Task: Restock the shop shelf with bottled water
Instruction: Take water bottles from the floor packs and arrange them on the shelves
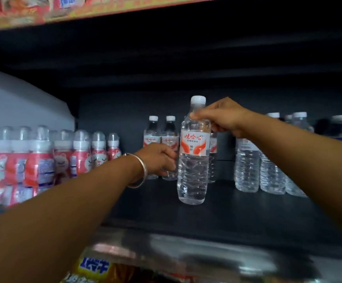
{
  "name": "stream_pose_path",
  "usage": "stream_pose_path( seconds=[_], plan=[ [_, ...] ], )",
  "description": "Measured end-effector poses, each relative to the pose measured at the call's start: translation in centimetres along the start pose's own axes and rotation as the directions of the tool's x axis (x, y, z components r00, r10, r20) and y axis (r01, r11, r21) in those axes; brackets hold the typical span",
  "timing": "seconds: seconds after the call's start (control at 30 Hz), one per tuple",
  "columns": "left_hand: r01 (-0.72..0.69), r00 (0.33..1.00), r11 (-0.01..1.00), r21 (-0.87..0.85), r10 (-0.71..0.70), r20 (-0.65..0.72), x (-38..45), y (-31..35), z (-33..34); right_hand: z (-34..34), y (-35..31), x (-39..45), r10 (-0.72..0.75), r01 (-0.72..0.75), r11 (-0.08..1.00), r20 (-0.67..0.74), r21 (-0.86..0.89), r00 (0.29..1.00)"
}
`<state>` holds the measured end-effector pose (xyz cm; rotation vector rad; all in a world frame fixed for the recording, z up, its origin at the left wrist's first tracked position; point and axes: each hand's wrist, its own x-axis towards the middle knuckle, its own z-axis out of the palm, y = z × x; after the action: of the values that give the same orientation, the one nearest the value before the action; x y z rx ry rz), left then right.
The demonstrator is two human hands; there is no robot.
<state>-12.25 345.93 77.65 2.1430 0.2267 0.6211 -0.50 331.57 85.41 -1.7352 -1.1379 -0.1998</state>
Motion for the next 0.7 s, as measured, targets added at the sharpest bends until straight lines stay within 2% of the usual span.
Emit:
stream_pose_path(
  seconds=[0.17, 0.4, 0.57, 0.7],
  plan=[
    [0.05, 0.997, 0.998, 0.048, -0.047, -0.057, 1.9, -3.3, -2.8, 4.5, 0.0, 3.7, 0.023, -0.022, 1.0, 0.055, -0.019, 0.998],
    [0.093, 0.991, 0.973, 0.212, -0.069, -0.116, 3.7, -6.8, -5.6, 10.3, 0.2, 8.1, 0.036, -0.034, 0.999, 0.056, -0.029, 0.998],
    [0.1, 0.985, 0.956, 0.274, -0.057, -0.163, 6.1, -8.0, -5.4, 12.3, 0.3, 9.6, 0.055, -0.054, 0.998, 0.039, -0.039, 0.998],
    [0.163, 0.957, 0.934, 0.318, -0.071, -0.28, 8.5, -8.9, -4.3, 12.9, 0.7, 9.9, 0.062, -0.06, 0.997, 0.036, -0.038, 0.997]
  ],
)
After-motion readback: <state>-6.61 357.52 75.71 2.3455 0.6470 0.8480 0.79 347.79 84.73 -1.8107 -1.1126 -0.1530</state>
